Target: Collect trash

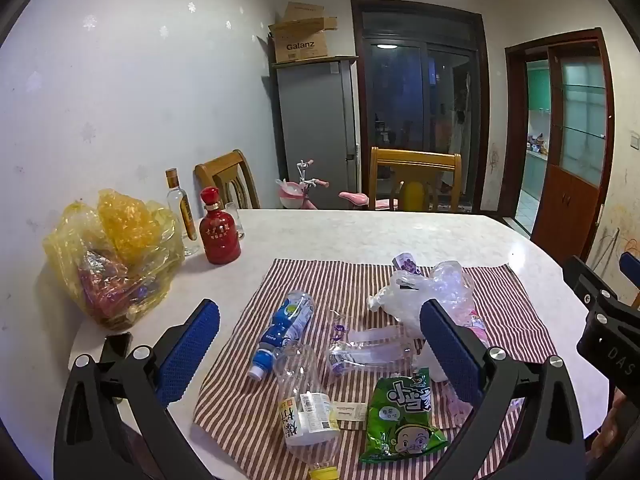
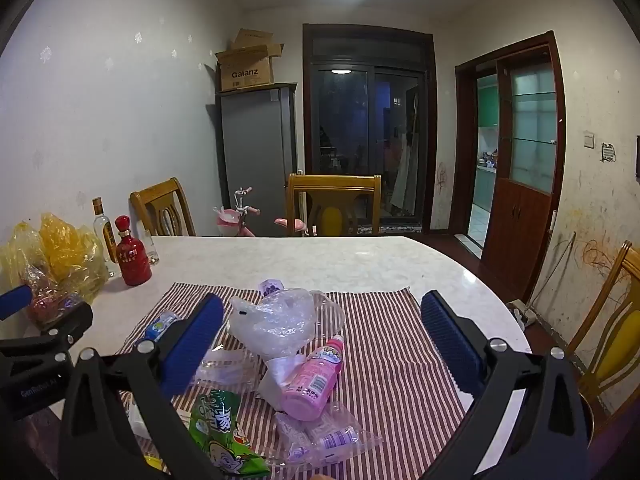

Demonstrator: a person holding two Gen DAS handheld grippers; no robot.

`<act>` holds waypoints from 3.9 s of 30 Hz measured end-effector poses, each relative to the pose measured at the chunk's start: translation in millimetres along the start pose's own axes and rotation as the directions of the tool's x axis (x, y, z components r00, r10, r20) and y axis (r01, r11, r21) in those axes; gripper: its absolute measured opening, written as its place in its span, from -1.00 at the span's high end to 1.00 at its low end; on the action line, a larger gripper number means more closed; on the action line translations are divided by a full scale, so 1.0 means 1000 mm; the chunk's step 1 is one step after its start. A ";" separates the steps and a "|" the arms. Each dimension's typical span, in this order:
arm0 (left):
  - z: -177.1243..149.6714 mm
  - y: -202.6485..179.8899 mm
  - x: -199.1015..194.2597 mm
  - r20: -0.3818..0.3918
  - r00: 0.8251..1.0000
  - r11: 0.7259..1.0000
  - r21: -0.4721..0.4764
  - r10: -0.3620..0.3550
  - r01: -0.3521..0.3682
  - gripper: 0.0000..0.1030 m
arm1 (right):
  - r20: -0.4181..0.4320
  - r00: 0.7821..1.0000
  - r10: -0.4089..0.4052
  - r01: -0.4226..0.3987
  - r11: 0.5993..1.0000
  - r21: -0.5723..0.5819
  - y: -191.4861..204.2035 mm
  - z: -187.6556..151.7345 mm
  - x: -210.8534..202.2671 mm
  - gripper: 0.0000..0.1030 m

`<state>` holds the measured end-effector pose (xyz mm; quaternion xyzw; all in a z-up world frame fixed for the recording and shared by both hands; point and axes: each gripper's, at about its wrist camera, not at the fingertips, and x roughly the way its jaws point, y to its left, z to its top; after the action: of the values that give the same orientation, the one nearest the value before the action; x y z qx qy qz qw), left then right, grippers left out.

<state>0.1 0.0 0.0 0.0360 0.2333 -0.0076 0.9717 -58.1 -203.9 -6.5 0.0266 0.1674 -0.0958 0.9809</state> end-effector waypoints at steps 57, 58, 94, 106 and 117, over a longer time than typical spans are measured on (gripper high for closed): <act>0.000 0.001 -0.003 -0.002 1.000 1.000 0.003 0.002 -0.002 -0.89 | 0.002 1.000 -0.001 0.001 1.000 -0.001 -0.001 0.001 0.000 -0.92; 0.000 0.001 -0.003 -0.002 1.000 1.000 0.002 0.001 -0.001 -0.89 | 0.002 1.000 -0.001 0.001 1.000 -0.001 0.000 0.002 0.000 -0.92; -0.001 0.001 0.004 -0.007 1.000 1.000 0.005 0.000 0.000 -0.89 | -0.002 1.000 -0.006 0.006 1.000 -0.002 -0.002 -0.003 0.008 -0.92; -0.001 0.001 0.004 -0.008 1.000 1.000 0.005 0.000 0.000 -0.89 | -0.003 1.000 -0.006 0.006 1.000 -0.003 -0.001 -0.002 0.008 -0.92; -0.001 0.001 0.004 -0.009 1.000 1.000 0.006 0.000 0.000 -0.89 | -0.006 1.000 -0.005 0.005 1.000 -0.004 0.000 -0.001 0.007 -0.92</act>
<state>3.4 0.6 -2.6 0.0389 0.2377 -0.0081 0.9705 -51.8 -205.2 -9.6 0.0247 0.1704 -0.0980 0.9802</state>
